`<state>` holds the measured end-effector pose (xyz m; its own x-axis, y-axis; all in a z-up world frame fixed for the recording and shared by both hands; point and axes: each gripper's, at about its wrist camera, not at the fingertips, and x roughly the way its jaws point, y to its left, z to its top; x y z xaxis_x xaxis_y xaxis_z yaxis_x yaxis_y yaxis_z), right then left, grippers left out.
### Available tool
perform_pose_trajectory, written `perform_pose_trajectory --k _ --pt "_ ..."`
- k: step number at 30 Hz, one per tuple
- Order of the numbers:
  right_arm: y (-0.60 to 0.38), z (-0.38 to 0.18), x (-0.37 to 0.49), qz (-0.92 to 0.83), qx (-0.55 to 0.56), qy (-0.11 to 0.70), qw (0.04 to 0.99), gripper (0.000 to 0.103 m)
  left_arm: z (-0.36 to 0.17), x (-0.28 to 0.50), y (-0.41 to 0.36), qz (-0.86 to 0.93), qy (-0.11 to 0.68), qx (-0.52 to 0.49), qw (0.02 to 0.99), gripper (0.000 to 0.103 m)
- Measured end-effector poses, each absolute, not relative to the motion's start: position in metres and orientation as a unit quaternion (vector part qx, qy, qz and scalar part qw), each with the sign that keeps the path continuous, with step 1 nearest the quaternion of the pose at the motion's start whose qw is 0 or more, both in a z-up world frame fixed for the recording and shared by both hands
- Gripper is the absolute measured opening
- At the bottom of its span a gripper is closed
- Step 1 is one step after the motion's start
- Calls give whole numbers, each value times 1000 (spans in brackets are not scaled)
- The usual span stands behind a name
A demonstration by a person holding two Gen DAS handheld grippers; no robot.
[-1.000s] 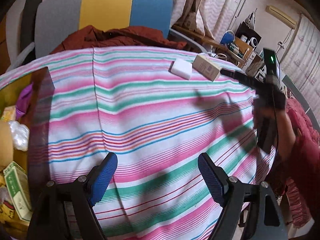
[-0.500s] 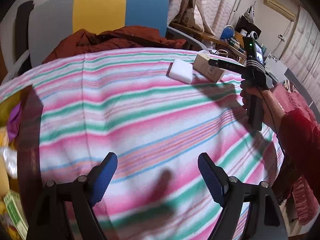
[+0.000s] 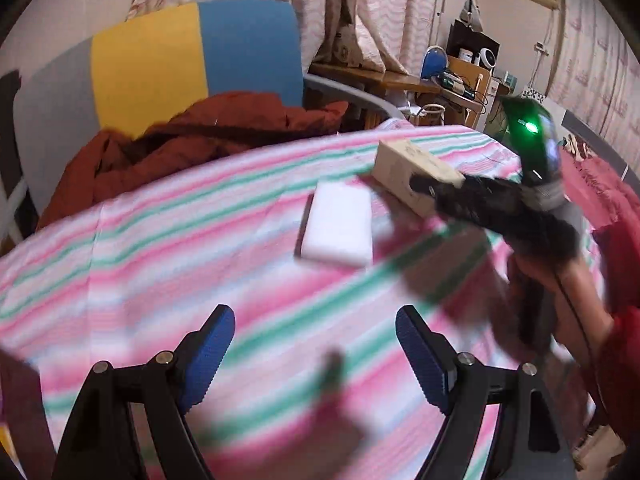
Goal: Organize objects
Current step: 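Grasp the cream medicine box with the right tool while the left tool grasps the white sponge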
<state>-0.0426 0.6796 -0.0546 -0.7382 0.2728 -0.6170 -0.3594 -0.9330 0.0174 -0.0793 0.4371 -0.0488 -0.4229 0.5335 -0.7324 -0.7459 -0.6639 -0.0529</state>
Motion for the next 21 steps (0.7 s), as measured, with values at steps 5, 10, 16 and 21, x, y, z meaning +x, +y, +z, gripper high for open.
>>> perform_pose_trajectory --k 5,10,16,21 --pt "685 -56 -42 927 -321 79 176 52 -58 -111 482 816 165 -391 392 85" --pt "687 -57 -41 928 -318 84 175 52 -71 -124 510 800 185 -392 414 85" --pt "685 -57 -41 928 -319 77 179 52 -91 -131 517 803 199 -396 399 85" --pt "685 -57 -41 928 -318 73 181 52 -90 -136 508 802 165 -398 415 74"
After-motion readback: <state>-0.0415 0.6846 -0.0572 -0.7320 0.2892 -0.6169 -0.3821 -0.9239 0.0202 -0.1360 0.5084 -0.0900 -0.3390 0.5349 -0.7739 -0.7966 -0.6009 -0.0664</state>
